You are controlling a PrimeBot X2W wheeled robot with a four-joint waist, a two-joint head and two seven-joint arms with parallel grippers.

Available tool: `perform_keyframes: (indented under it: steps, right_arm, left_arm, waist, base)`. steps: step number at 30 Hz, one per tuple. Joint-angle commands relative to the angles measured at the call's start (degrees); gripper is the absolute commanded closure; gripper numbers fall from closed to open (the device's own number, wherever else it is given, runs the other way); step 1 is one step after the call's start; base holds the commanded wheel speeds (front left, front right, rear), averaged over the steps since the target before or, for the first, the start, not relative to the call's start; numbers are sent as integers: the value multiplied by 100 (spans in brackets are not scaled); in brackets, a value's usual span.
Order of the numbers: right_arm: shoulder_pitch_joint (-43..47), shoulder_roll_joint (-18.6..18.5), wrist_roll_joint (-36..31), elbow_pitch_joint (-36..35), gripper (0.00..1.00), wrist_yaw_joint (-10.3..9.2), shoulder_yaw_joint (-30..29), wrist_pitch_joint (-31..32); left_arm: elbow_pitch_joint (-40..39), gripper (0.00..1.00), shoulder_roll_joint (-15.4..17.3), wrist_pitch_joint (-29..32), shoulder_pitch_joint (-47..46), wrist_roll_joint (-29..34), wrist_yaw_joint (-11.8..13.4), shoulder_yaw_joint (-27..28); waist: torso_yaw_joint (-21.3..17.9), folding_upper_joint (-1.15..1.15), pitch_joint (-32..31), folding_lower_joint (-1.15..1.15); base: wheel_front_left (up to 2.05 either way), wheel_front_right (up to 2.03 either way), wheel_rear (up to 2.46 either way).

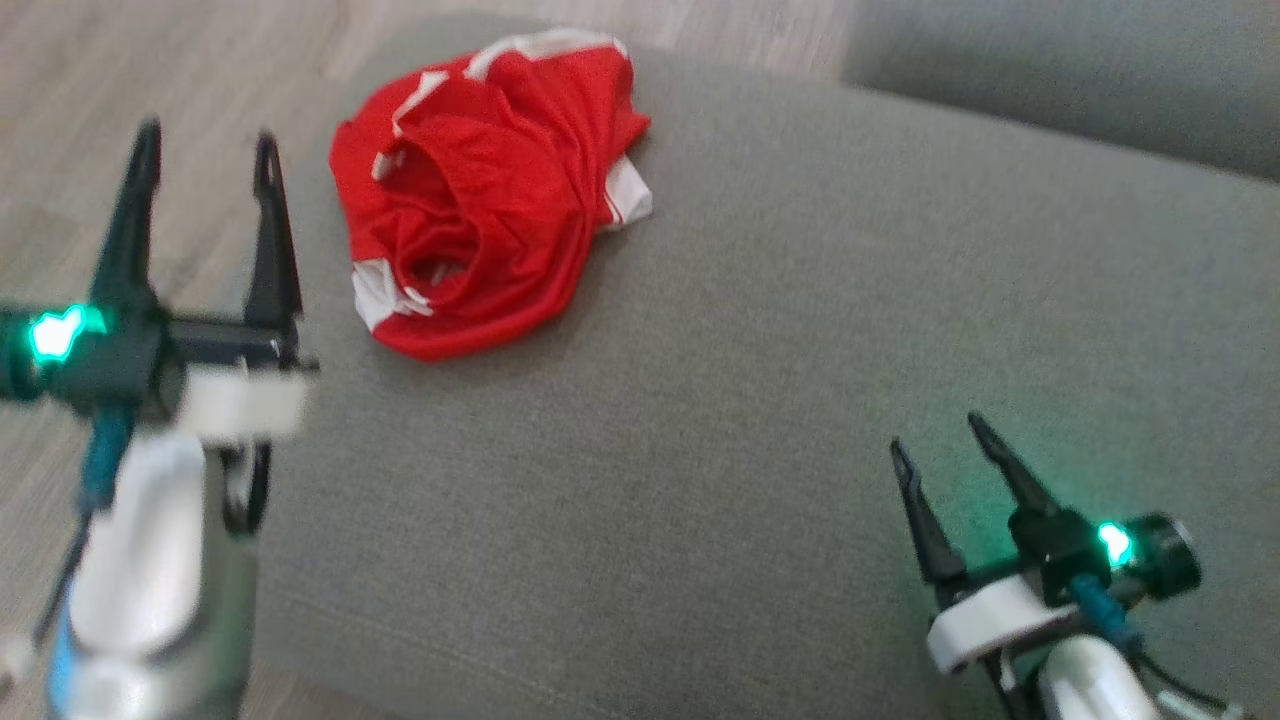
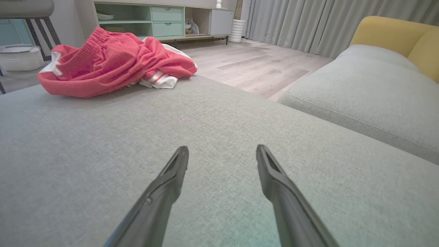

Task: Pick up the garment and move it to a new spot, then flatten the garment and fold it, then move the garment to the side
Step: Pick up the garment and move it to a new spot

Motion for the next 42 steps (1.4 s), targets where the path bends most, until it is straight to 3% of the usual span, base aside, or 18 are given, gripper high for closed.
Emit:
perform_keyframes:
  steps: [1, 10, 18, 27, 28, 30, 31, 36, 42]
  right_arm:
    - [-301, -156, -124, -232, 0, -4, 126, -78]
    - [-786, -590, -256, -519, 0, -4, 139, -78]
    - [-838, -702, -294, -748, 0, -4, 61, -78]
    - [-909, -784, -306, -853, 0, -4, -32, -78]
    - [-923, -781, -311, -855, 0, -4, -40, -78]
    - [-939, -766, -324, -851, 0, -4, -56, -78]
    - [-941, -751, -328, -839, 0, -4, -54, -78]
    - [-981, -582, -276, -736, 0, -4, 74, -78]
    - [-1103, -305, -135, -607, 0, -4, 244, -78]
  left_arm:
    - [385, 0, 249, -23, -648, 66, -71, 149]
    - [3769, 0, 647, 772, -2997, 30, -416, -100]
    - [5314, 0, 854, 1232, -3732, 17, -534, -373]
    - [6067, 0, 1017, 653, -4076, -37, -495, -518]
    - [6084, 25, 1035, 512, -4112, -26, -432, -527]
    - [6104, 94, 1062, 293, -4179, 7, -299, -559]
    - [6092, 100, 1080, 203, -4213, 32, -229, -582]
    - [5543, 100, 1240, -15, -4456, 249, 81, -794]
    - [4255, 100, 1467, -21, -4612, 502, 94, -1124]
  waist:
    - [-97, 0, 510, -2]
    - [-488, 0, 1416, -2]
    - [-776, 0, 1874, -2]
    - [-919, 0, 2131, -2]
    - [-919, 0, 2142, -2]
    - [-906, 0, 2146, -2]
    - [-899, 0, 2128, -2]
    - [-952, 0, 1825, -2]
    - [-1296, 0, 1251, -2]
  base:
    - [0, 0, 0]
    - [0, 0, 0]
    - [0, 0, 0]
    - [0, 0, 0]
    - [0, 0, 0]
    - [0, 0, 0]
    - [0, 0, 0]
    - [0, 0, 0]
    - [0, 0, 0]
